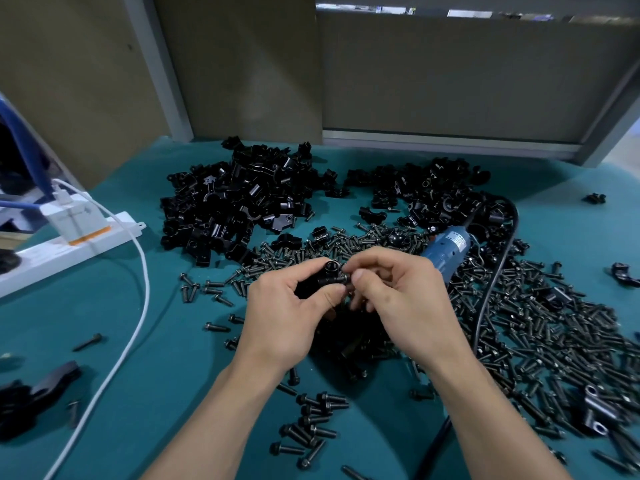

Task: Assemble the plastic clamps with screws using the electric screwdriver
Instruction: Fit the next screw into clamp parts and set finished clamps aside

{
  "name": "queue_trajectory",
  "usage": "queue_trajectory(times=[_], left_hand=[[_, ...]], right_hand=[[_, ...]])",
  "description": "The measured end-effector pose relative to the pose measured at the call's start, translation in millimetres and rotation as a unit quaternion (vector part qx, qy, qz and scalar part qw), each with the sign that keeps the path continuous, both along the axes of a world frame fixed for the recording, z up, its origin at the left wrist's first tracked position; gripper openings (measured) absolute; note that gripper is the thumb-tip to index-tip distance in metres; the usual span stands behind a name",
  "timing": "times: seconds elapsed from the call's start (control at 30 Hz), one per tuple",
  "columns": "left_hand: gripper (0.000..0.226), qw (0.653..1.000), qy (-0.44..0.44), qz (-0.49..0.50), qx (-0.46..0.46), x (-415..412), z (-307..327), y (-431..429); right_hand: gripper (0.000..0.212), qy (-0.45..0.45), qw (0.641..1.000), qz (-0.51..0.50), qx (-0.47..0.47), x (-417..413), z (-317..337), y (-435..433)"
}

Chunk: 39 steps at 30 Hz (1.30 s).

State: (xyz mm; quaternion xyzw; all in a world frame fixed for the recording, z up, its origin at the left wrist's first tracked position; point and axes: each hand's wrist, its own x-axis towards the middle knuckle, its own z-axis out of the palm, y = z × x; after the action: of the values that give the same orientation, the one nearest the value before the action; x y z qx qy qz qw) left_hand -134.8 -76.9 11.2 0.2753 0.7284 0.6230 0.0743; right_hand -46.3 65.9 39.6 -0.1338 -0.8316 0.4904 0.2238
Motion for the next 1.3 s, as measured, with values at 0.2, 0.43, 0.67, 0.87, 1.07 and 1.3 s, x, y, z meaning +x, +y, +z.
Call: queue_trajectory(times=[0.2,0.43,0.67,0.87,1.07,1.3], left_hand=[[0.029,1.000,-0.013,-0.011,0.005,2,-1,0],[0.034,1.000,0.014,-0.010,0.018,5,2,0],[0.025,1.000,-0.016,-0.003,0.002,2,0,-1],[0.036,0.999,-0.039,0.009,-0.006,1,-3,6],[0.016,0.982,-0.177,-0.016,0.069,2,-1,10],[0.041,0.957,-0.260,0.028,0.126,-7,2,3]], right_hand=[[0.022,0.000,1.000,-0.013,-0.027,-1,1,-2],[0.041,-0.028,0.996,-0.034,0.072,-4,-1,-8],[0.018,-0.018,0.999,0.027,-0.017,-1,2,2],[0.032,0.009,0.998,-0.038,0.052,0,1,1],[0.021,0.031,0.995,-0.064,0.064,6,13,10],[0.022,-0.195,0.967,-0.059,0.155,46,37,63]])
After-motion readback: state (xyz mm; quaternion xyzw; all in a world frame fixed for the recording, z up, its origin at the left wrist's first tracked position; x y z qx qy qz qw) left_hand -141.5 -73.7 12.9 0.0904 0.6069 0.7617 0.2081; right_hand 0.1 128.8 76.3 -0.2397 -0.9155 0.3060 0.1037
